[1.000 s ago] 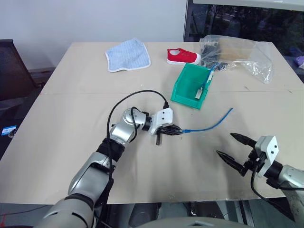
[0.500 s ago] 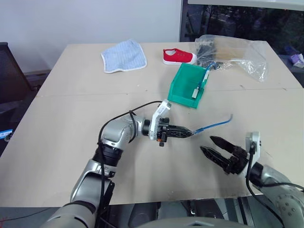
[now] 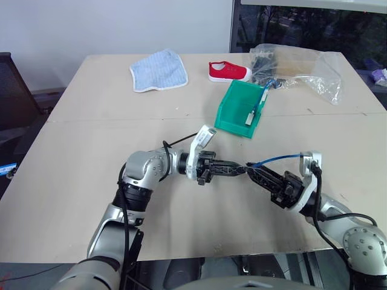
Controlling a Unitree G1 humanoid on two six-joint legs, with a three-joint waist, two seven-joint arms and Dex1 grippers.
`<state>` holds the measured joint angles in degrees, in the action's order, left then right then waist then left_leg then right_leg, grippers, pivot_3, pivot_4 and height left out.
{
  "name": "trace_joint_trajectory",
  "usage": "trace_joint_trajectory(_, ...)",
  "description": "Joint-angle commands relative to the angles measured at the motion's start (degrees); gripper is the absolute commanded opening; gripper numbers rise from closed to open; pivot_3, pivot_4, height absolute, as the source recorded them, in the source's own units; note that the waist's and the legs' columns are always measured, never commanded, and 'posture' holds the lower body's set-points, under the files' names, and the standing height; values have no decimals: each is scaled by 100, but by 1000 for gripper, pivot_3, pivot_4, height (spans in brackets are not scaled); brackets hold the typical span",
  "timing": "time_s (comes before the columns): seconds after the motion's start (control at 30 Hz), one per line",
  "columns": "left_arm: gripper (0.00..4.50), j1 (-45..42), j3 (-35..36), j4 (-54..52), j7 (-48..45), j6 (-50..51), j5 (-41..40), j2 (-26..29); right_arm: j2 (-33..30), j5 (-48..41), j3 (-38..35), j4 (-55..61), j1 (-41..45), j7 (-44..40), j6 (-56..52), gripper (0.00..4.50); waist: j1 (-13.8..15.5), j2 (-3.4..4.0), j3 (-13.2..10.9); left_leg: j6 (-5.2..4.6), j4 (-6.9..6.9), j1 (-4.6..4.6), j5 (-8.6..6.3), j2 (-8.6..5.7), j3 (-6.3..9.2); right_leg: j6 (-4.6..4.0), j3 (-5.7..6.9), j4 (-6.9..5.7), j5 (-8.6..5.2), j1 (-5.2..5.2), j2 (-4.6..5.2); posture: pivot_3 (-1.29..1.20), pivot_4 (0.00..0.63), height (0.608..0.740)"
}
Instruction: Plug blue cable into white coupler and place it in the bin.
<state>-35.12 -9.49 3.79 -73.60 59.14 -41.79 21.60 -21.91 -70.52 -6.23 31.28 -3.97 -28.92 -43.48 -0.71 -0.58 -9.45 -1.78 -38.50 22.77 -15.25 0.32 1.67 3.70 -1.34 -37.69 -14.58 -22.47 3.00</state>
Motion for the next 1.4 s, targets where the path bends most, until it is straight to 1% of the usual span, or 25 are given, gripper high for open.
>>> trace_joint_trajectory(0.03,0,134,-84,-233,17,-162,38,83,-18,-301,-90,244,92,43,54,25,-1,0,0,0,0,0,0,0,0,0,0,0,0,0,0,0,150,740)
trace_joint_trajectory(0.07,0,173,-97,-264,20,-238,63,108,-13,-360,-101,244,94,63,62,25,-1,0,0,0,1,0,0,0,0,0,0,0,0,0,0,0,150,740)
trace_joint_trajectory(0.13,969,253,-93,-342,13,-399,88,145,-23,-468,-127,237,102,89,58,0,0,0,0,0,2,0,0,0,0,0,-1,2,0,-1,0,0,150,740)
trace_joint_trajectory(0.17,1182,294,-105,-402,-26,-458,87,188,-35,-500,-131,230,114,94,52,0,0,0,0,0,2,0,0,0,-1,0,-1,3,0,-1,1,0,150,740)
trace_joint_trajectory(0.2,1496,322,-120,-445,-48,-496,81,217,-50,-522,-136,225,119,93,49,0,-2,0,0,0,2,0,0,0,-2,0,-3,3,0,-1,1,0,150,740)
trace_joint_trajectory(0.23,2051,359,-102,-505,-44,-522,57,246,-56,-520,-121,203,151,97,51,0,-1,0,0,0,2,0,0,0,-3,0,-4,3,0,-1,1,0,150,740)
trace_joint_trajectory(0.3,2827,414,4,-620,158,-579,53,230,-74,-510,-115,160,206,106,62,0,-1,0,0,0,3,1,0,0,-3,0,-4,3,0,-1,1,0,150,740)
trace_joint_trajectory(0.37,3676,586,335,-1185,436,-536,-97,404,-94,-393,-139,28,319,96,100,0,-1,0,-1,0,2,1,0,1,-3,0,-5,2,0,-2,2,0,150,740)
trace_joint_trajectory(0.43,3676,886,702,-1986,781,-588,-203,592,-143,-299,-160,-120,406,39,101,0,-39,-5,-3,0,3,1,0,2,-3,0,-5,2,0,-2,3,0,150,740)
trace_joint_trajectory(0.5,3676,1221,1060,-2711,1325,-603,-277,656,-164,-163,-162,-251,497,-44,146,0,-16,-4,-3,0,11,1,0,6,-12,-1,-17,3,0,-11,6,0,150,740)
trace_joint_trajectory(0.57,3676,1564,1404,-3406,1901,-664,-336,613,-199,32,-166,-378,576,-169,220,0,-5,-3,-4,0,14,2,0,6,-12,-1,-15,4,0,-16,9,0,150,740)
trace_joint_trajectory(0.6,3676,1744,1588,-3756,2259,-901,-200,492,-215,164,-172,-464,623,-241,285,0,-2,-4,-4,1,16,3,0,6,-12,-1,-15,6,0,-16,10,0,150,740)
trace_joint_trajectory(0.67,3676,2052,1901,-4351,3191,-1790,580,149,-211,369,-189,-688,732,-363,392,0,21,-4,-4,1,15,4,0,5,-15,0,-17,9,0,-15,13,0,150,740)
trace_joint_trajectory(0.73,3676,2495,2192,-4777,4084,-2238,1165,-170,-210,530,-190,-886,841,-485,455,0,26,-5,-4,1,11,6,0,3,-19,0,-21,13,2,-13,16,0,150,740)
trace_joint_trajectory(0.8,3676,3247,2313,-5087,4688,-2625,1889,-300,-216,644,-182,-1036,941,-590,474,0,15,-5,-1,2,11,1,0,-1,-23,-2,-30,12,2,-10,17,0,150,740)
trace_joint_trajectory(0.83,3676,3673,2409,-5184,5040,-2812,2216,-473,-239,718,-165,-1097,984,-659,481,0,2,-5,0,2,12,-3,0,-1,-29,-2,-35,10,2,-9,18,0,150,740)
trace_joint_trajectory(0.93,3676,4878,2445,-5156,5763,-3383,3022,-882,-275,876,-140,-1227,1062,-818,464,0,-2,-6,-1,1,18,-7,-1,-1,-38,-2,-48,14,2,-11,16,0,150,740)
trace_joint_trajectory(1.0,3676,5359,2284,-4923,5964,-3658,3287,-1064,-262,957,-125,-1268,1090,-872,460,0,49,-12,0,1,17,2,-1,-1,-27,-2,-38,16,2,-15,16,0,150,740)
trace_joint_trajectory(1.07,3676,5608,2127,-4544,6085,-3898,3418,-1236,-239,1011,-112,-1271,1109,-884,440,0,127,-11,0,1,15,1,-1,-2,-23,-4,-25,16,0,-11,18,0,150,740)
trace_joint_trajectory(1.13,3676,5612,2081,-4188,6190,-4125,3542,-1310,-236,1047,-111,-1243,1104,-891,419,0,163,-12,1,2,12,1,-1,-2,-24,-26,-25,21,-12,-8,18,0,150,740)
trace_joint_trajectory(1.27,3676,5285,2225,-3507,6353,-4383,3556,-1333,-225,1113,-161,-1180,1062,-828,413,0,146,-13,2,1,4,1,0,-2,-30,-31,-28,27,-9,-5,17,0,150,740)
trace_joint_trajectory(1.33,3676,5078,2259,-3136,6311,-4499,3548,-1225,-200,1132,-183,-1147,1045,-772,420,0,141,-14,3,1,4,1,0,-1,-29,-31,-27,27,-8,-6,15,0,150,740)
trace_joint_trajectory(1.4,3676,4832,2256,-2726,6141,-4615,3460,-1083,-166,1157,-193,-1117,1035,-705,434,0,141,-14,3,1,7,1,0,-1,-29,-13,-26,26,2,-8,14,0,150,740)
